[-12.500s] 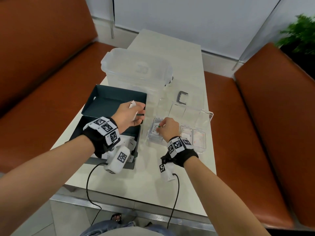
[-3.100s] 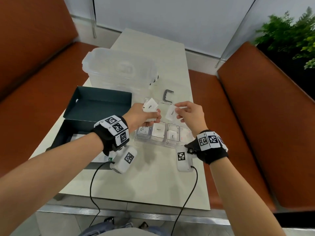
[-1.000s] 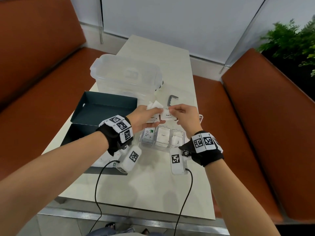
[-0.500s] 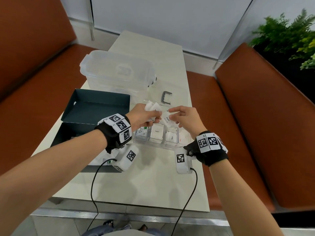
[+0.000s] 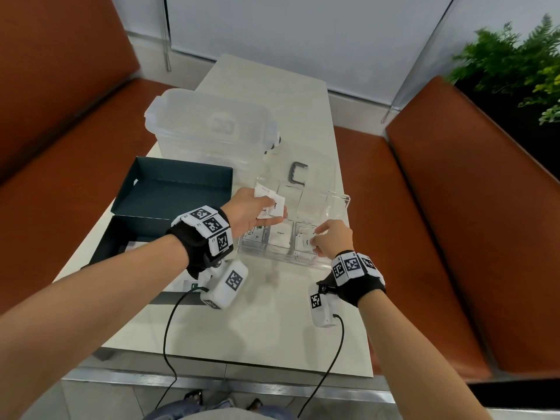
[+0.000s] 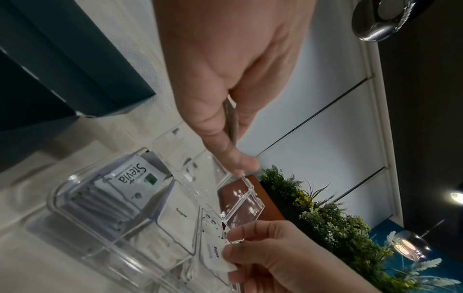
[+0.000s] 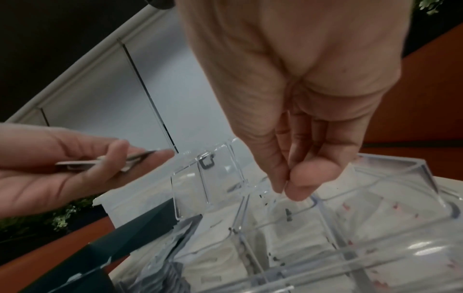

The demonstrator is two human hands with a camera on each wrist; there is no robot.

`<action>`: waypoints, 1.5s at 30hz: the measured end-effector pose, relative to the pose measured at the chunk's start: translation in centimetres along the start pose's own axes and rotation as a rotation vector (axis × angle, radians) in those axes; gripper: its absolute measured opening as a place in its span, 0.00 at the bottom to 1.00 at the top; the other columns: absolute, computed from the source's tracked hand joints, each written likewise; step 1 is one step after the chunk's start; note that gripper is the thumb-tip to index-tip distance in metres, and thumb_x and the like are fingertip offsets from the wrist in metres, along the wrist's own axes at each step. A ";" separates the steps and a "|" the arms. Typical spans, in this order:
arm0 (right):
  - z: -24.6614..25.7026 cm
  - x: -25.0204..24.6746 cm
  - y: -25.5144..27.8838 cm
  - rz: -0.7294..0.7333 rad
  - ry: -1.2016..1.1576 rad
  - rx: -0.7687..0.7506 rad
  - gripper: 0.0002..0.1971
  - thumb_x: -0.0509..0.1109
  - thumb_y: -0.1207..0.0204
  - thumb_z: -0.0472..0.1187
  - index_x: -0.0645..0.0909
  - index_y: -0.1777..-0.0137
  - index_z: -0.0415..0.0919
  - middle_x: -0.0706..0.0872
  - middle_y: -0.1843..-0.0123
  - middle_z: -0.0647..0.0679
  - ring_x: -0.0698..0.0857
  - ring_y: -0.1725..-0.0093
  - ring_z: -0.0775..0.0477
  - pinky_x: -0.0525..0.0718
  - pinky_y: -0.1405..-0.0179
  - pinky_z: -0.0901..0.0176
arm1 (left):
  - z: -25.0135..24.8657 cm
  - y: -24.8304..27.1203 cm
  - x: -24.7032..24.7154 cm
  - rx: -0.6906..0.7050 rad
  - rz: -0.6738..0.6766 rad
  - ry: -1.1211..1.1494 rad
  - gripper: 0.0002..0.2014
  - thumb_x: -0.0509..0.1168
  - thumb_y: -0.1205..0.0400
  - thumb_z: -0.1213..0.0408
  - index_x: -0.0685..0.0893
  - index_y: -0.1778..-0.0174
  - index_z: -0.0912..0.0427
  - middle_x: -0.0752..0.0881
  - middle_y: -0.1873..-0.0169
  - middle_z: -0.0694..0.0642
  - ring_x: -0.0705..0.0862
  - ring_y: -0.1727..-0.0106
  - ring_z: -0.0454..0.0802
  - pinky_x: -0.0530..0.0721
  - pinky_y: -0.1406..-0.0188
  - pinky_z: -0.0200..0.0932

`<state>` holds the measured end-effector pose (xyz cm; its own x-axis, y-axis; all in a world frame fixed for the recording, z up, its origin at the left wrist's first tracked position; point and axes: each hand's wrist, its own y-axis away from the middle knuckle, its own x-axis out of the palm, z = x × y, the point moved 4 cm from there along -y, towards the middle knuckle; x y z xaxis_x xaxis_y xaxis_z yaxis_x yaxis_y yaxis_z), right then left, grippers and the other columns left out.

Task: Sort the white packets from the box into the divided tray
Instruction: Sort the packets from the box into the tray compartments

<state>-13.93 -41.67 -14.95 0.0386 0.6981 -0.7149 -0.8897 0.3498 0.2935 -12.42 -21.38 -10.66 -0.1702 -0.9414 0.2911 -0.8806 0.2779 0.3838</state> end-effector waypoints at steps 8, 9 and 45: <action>0.6 1.7 0.3 -0.038 0.345 -0.101 0.10 0.66 0.24 0.31 0.79 0.44 0.34 0.83 0.44 0.37 0.84 0.47 0.38 0.82 0.54 0.53 | 0.1 0.1 0.0 0.007 -0.074 0.008 0.16 0.65 0.18 0.79 0.77 0.34 0.74 0.81 0.37 0.70 0.84 0.38 0.64 0.91 0.62 0.44; 0.7 1.9 0.4 -0.035 0.393 -0.110 0.10 0.66 0.24 0.31 0.79 0.43 0.34 0.83 0.44 0.38 0.84 0.46 0.38 0.83 0.53 0.52 | 0.1 0.1 0.0 0.011 -0.078 0.010 0.17 0.66 0.19 0.79 0.77 0.33 0.74 0.81 0.39 0.69 0.84 0.42 0.62 0.91 0.63 0.43; 0.4 0.3 -1.2 -0.021 0.141 -0.175 0.08 0.72 0.26 0.32 0.87 0.48 0.35 0.88 0.51 0.38 0.84 0.62 0.46 0.84 0.58 0.57 | 1.0 0.0 0.5 -0.027 -0.003 0.021 0.15 0.58 0.16 0.82 0.74 0.32 0.76 0.81 0.39 0.73 0.83 0.37 0.66 0.89 0.51 0.49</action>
<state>-12.67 -41.59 -15.23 0.0054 0.5934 -0.8049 -0.9551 0.2415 0.1716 -12.98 -22.02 -11.37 -0.1576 -0.9382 0.3081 -0.8688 0.2800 0.4083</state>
